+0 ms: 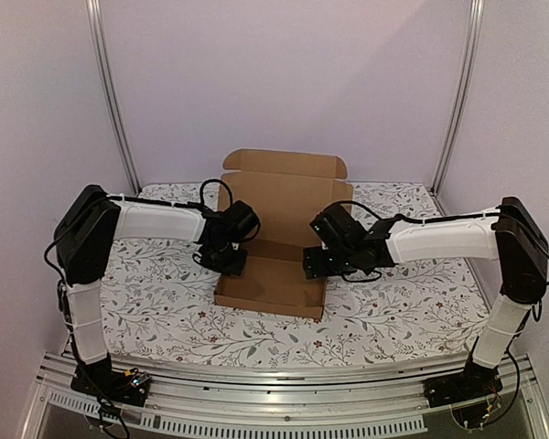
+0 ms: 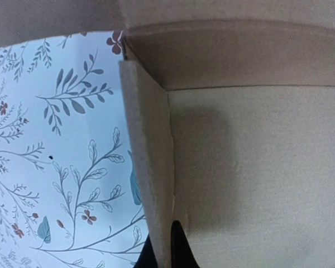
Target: Fold the paper box
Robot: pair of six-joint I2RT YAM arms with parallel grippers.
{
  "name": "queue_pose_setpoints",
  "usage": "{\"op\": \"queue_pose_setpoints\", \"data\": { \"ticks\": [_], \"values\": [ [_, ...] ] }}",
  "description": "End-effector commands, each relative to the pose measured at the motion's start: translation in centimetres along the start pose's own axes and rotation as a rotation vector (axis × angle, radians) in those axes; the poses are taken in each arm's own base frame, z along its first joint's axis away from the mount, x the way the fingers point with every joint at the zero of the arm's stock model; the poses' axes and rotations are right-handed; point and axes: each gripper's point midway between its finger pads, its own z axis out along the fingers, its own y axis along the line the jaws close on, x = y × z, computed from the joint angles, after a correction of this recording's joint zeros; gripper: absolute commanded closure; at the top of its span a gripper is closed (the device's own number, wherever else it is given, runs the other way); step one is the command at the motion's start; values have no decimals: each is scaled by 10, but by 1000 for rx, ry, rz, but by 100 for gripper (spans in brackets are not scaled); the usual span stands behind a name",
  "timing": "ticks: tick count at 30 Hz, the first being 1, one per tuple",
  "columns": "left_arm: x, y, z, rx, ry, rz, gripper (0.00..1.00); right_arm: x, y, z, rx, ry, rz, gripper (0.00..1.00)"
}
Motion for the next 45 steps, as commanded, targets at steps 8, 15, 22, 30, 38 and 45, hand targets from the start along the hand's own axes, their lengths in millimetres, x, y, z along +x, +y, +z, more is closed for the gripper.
{"op": "queue_pose_setpoints", "data": {
  "ticks": [8, 15, 22, 30, 38, 45],
  "values": [
    [11, -10, 16, -41, 52, 102, 96, 27, -10, 7, 17, 58, 5, 25],
    [9, -14, 22, -36, 57, 113, 79, 35, -9, 19, 18, 79, 12, 30],
    [7, -16, 26, -35, 59, 113, 91, 38, -9, 22, 12, 83, 16, 33],
    [5, -13, 25, -53, 46, 119, 100, 40, -7, 24, 1, 93, 21, 34],
    [5, -16, 25, -46, 63, 133, 96, 36, -4, 23, -5, 86, 22, 29],
    [-4, -13, 14, -57, 42, 128, 68, 35, -3, 21, -13, 84, 24, 28]
  ]
}}
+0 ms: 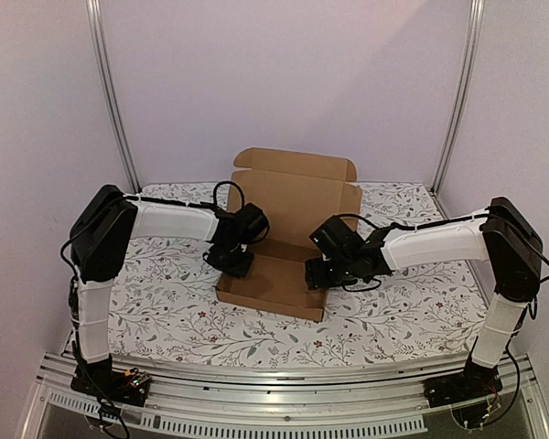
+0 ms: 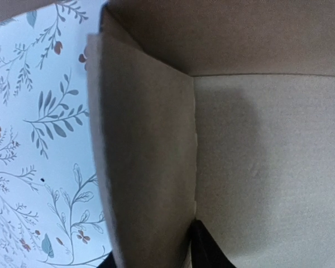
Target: Fold the paper box
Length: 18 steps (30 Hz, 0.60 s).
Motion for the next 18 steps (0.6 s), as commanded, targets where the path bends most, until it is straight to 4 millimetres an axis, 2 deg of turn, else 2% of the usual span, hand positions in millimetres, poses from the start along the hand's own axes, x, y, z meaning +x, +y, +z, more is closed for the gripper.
{"op": "queue_pose_setpoints", "data": {
  "ticks": [1, 6, 14, 16, 18],
  "values": [
    [0, -2, -3, -8, 9, 22, 66, 3, 7, 4, -28, 7, 2, 28],
    [-7, 2, -14, -11, -11, 15, 59, 0, 8, 0, -32, -1, -3, 28],
    [-18, 10, -30, -14, -47, -1, 57, 0, 8, 0, -35, 0, -5, 28],
    [-20, 14, -31, -16, -53, -3, 59, 0, 9, 0, -36, 1, -6, 28],
    [-23, 16, -31, -12, -55, -7, 67, 0, 8, -1, -36, 1, -6, 28]
  ]
}}
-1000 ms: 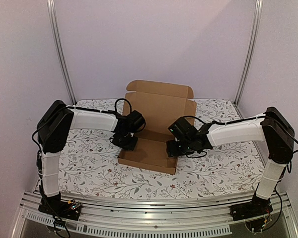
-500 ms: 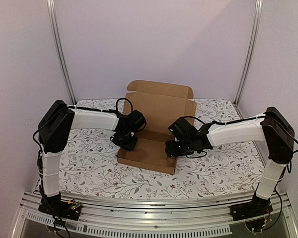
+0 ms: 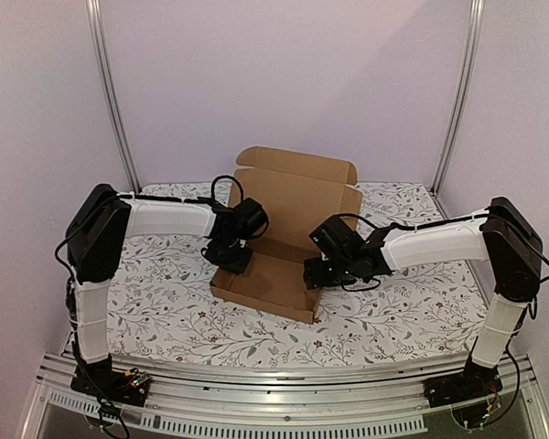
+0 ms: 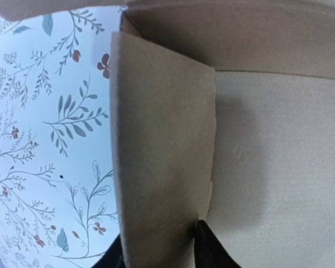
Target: Fold the paper box
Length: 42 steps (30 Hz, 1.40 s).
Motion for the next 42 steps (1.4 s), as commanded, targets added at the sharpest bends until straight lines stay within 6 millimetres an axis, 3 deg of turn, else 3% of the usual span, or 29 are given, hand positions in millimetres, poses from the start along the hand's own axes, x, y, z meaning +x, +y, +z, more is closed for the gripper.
{"op": "queue_pose_setpoints", "data": {
  "ticks": [1, 5, 8, 23, 32, 37, 42],
  "values": [
    [-18, 10, -17, 10, -43, -16, 70, 1, 4, 0, -13, 3, -9, 28],
    [-18, 9, -9, 24, -30, -27, 82, 1, 4, 0, -15, 3, -6, 28],
    [-14, 7, -3, 26, -15, -24, 100, 1, 5, -2, -18, 2, -6, 28],
    [-5, 11, -4, 8, -5, -32, 100, -10, 4, -23, -28, -36, -19, 27],
    [6, 12, 9, -16, 9, -32, 100, -13, -1, -39, -31, -54, -29, 25],
    [7, 8, 11, 18, 13, -33, 100, -20, -5, -58, -35, -85, -45, 24],
    [1, 6, 0, 129, -15, -87, 100, -27, -13, -85, -43, -140, -60, 22]
  ]
}}
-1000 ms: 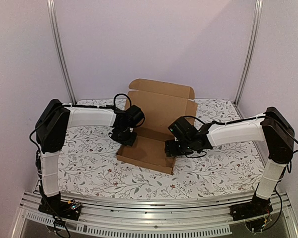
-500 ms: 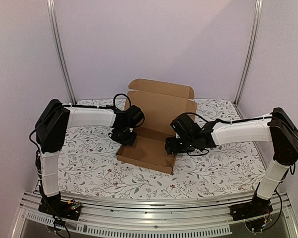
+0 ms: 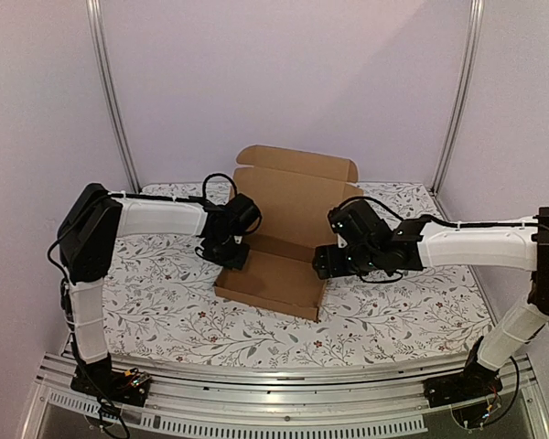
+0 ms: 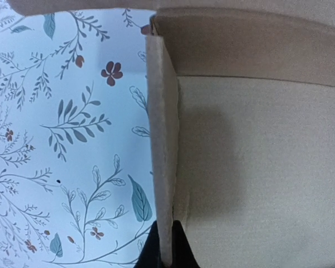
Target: Fold the paper box
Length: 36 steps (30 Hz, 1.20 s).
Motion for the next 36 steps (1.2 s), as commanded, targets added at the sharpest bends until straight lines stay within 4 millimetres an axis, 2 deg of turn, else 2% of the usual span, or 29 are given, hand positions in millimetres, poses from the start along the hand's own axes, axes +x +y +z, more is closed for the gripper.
{"op": "queue_pose_setpoints", "data": {
  "ticks": [1, 3, 12, 17, 20, 23, 28, 31, 36],
  "values": [
    [5, 0, -3, 92, 8, -45, 100, -7, -12, -29, 11, -56, -37, 21],
    [-1, 0, -13, 129, -16, -65, 100, -10, -19, -45, 3, -89, -38, 20],
    [-19, 5, -61, 300, -127, -181, 100, -19, -80, -110, 76, -263, 44, 19],
    [-24, 14, -87, 367, -192, -244, 100, -8, -108, -122, 158, -287, 81, 21],
    [-26, 20, -100, 398, -226, -278, 100, 0, -113, -120, 158, -285, 107, 22],
    [-29, 16, -117, 494, -259, -308, 100, 3, -101, -111, 72, -276, 139, 23],
    [-37, 7, -148, 652, -327, -358, 100, 0, -55, -91, -149, -234, 175, 33],
    [-40, -5, -165, 766, -347, -363, 100, -9, -23, -82, -297, -228, 192, 40],
    [-40, -16, -181, 887, -355, -378, 100, -33, 35, -83, -553, -237, 207, 51]
  ]
}}
